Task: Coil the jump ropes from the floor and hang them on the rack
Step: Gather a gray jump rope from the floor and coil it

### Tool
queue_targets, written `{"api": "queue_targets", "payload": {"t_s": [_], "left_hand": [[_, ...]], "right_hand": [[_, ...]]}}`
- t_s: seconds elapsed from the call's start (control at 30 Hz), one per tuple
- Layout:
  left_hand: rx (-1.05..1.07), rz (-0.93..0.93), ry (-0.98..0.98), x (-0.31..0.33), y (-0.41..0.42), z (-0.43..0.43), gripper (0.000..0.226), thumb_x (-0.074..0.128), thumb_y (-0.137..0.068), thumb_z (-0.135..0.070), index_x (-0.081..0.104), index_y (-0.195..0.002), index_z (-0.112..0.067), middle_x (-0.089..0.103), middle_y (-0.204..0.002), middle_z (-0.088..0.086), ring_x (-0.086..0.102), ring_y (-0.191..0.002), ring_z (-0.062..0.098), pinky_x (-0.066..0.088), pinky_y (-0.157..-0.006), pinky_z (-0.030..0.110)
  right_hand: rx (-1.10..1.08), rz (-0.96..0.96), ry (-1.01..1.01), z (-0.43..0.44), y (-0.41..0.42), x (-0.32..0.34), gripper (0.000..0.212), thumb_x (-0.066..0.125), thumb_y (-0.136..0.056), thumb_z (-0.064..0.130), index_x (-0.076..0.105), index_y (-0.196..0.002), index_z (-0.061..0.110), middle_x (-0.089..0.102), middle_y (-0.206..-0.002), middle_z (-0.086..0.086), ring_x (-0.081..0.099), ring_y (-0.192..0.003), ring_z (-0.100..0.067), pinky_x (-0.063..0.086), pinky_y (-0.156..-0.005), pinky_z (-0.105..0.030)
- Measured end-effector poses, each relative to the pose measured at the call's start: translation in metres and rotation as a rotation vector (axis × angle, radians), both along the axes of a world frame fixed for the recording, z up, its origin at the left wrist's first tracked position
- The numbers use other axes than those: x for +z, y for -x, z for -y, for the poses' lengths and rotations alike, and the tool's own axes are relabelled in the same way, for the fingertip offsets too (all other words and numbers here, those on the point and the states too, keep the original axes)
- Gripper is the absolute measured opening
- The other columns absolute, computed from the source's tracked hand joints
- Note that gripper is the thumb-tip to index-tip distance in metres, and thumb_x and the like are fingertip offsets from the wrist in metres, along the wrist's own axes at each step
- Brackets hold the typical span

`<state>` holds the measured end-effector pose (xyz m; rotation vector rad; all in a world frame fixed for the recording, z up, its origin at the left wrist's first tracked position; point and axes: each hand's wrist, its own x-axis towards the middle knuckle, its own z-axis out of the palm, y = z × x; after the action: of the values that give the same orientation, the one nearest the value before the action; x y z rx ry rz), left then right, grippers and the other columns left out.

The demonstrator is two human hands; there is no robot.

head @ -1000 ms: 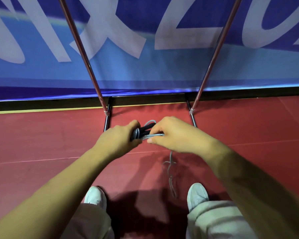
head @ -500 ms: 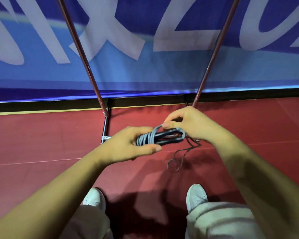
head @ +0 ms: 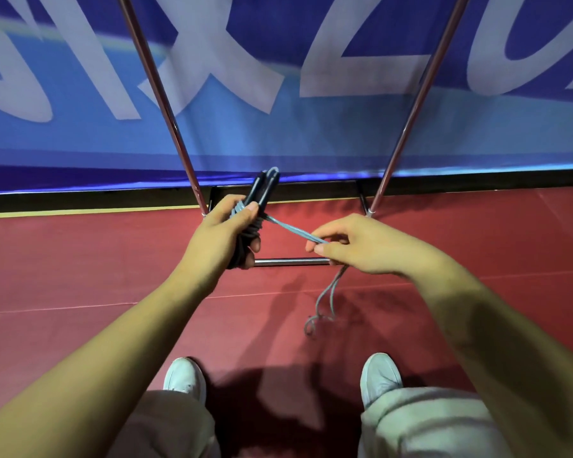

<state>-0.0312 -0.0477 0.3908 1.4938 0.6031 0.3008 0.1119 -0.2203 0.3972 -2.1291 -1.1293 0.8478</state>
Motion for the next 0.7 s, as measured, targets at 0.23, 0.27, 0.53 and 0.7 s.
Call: {"api": "queue_targets", "payload": {"t_s": [0.23, 0.27, 0.53, 0.7], "left_hand": [[-0.106, -0.251, -0.426, -0.015, 0.001, -0.019, 0.029, 0.069, -0.091, -0.034, 0.049, -0.101, -0.015, 0.068, -0.074, 0.009, 0.061, -0.048, 0.013, 0.044, -0.044, 0.026], [-0.165, -0.335, -0.609, -0.019, 0.003, -0.02, 0.033, 0.071, -0.088, -0.04, 0.047, -0.099, -0.021, 0.07, -0.077, 0.005, 0.065, -0.057, 0.018, 0.047, -0.05, 0.029], [-0.521, -0.558, -1.128, -0.038, 0.006, 0.011, 0.04, 0.061, -0.08, -0.056, 0.049, -0.108, -0.031, 0.069, -0.089, 0.003, 0.067, -0.086, 0.031, 0.051, -0.064, 0.037], [-0.689, -0.597, -1.064, -0.034, 0.007, 0.021, 0.065, 0.057, -0.064, -0.084, 0.064, -0.104, -0.033, 0.066, -0.07, -0.005, 0.062, -0.06, 0.006, 0.048, -0.061, 0.029]], "right_hand": [[-0.002, 0.146, -0.062, -0.003, 0.009, 0.011, 0.01, 0.067, -0.09, 0.026, 0.075, -0.092, 0.022, 0.063, -0.061, 0.013, 0.053, -0.057, -0.006, 0.043, -0.058, -0.025], [0.047, 0.16, -0.038, -0.003, 0.012, 0.013, 0.011, 0.067, -0.089, 0.027, 0.076, -0.092, 0.021, 0.069, -0.069, 0.007, 0.058, -0.062, -0.011, 0.046, -0.062, -0.028], [0.187, 0.189, -0.036, -0.009, 0.029, 0.014, 0.013, 0.066, -0.087, 0.02, 0.075, -0.082, 0.013, 0.06, -0.062, -0.008, 0.043, -0.053, -0.013, 0.036, -0.051, -0.025], [0.076, 0.175, -0.116, -0.005, 0.019, 0.008, 0.006, 0.072, -0.083, 0.016, 0.077, -0.081, 0.013, 0.071, -0.071, -0.002, 0.06, -0.067, -0.015, 0.046, -0.068, -0.028]]}}
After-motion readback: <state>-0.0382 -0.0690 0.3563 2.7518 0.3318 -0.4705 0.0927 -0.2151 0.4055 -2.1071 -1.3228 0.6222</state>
